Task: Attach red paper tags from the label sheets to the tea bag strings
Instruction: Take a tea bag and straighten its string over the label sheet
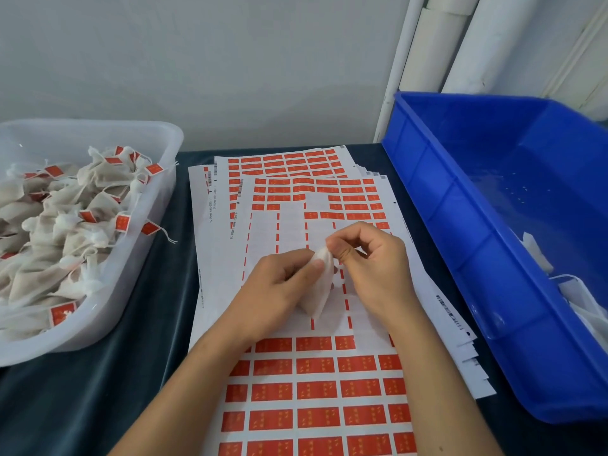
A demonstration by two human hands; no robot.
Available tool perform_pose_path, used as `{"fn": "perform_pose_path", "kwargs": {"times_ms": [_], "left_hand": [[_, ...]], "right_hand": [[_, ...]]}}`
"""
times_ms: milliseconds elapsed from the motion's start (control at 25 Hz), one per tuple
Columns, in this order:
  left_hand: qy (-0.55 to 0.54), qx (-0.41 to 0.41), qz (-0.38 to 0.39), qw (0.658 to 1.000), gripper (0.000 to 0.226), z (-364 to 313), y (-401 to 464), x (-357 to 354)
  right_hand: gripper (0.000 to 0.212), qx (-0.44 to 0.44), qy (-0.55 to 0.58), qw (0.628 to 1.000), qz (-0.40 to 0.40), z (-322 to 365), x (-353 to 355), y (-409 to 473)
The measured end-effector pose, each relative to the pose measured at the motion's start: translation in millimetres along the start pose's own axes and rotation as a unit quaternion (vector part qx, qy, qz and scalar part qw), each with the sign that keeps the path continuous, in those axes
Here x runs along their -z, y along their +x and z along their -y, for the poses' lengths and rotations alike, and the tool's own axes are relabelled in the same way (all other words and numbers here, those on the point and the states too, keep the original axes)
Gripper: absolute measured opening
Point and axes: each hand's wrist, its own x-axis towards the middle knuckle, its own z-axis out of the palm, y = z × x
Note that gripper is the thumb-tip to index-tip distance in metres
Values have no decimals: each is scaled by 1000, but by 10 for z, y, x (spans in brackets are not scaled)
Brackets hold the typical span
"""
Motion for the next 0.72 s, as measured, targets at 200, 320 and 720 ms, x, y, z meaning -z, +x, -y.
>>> {"fn": "perform_pose_path", "kwargs": {"times_ms": [200,320,720], "left_hand": [[6,17,-3,1000,46,2,9,27],[8,1,-18,1000,35,4,9,38],[-151,71,19,986,45,-104,-32,-4]], "right_hand": [[21,50,-52,997,-30,-4,-35,-22],[10,107,-88,988,-62,-22,-40,-28],[9,173,-30,981,-80,34,-86,-35]]}}
